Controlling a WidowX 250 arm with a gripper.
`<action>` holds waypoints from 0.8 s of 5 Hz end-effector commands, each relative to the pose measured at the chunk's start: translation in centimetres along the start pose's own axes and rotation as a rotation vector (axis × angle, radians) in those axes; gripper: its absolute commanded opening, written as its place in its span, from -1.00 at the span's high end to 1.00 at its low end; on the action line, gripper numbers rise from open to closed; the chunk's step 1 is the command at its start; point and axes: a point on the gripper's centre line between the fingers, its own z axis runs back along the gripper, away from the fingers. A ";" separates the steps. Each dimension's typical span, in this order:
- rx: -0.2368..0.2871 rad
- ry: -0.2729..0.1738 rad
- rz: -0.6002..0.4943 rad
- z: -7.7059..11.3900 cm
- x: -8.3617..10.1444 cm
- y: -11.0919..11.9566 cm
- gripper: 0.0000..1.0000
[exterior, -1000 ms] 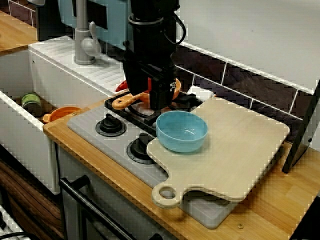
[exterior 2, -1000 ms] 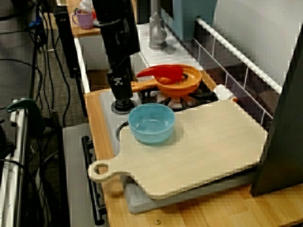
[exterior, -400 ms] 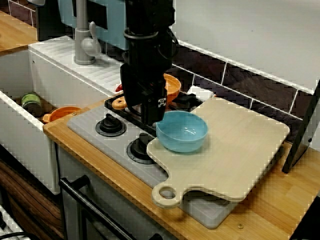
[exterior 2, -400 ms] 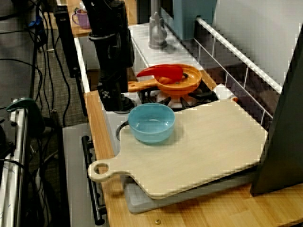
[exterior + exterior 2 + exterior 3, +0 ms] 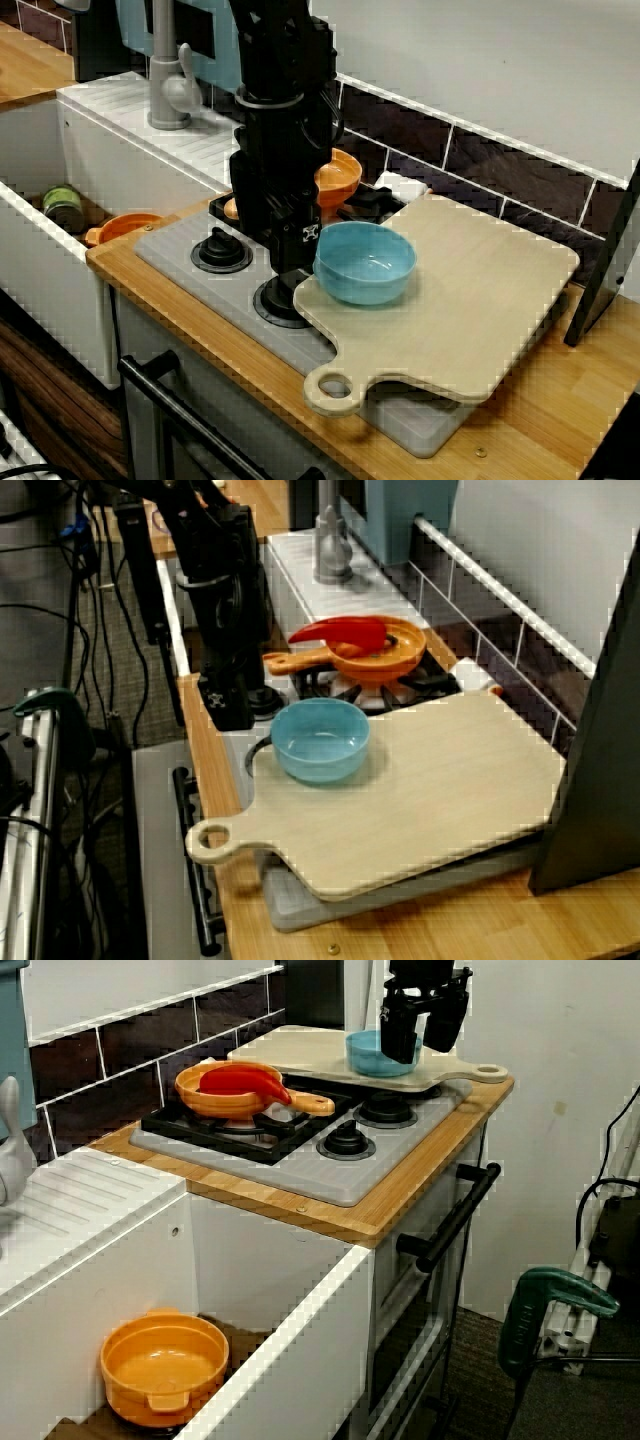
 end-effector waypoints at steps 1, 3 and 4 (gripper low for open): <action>0.025 -0.056 0.008 0.7 -0.1 -1.5 -1.00; 0.042 -0.070 0.021 0.0 -0.2 -2.2 -1.00; 0.056 -0.062 0.034 -0.6 -0.2 -2.4 -1.00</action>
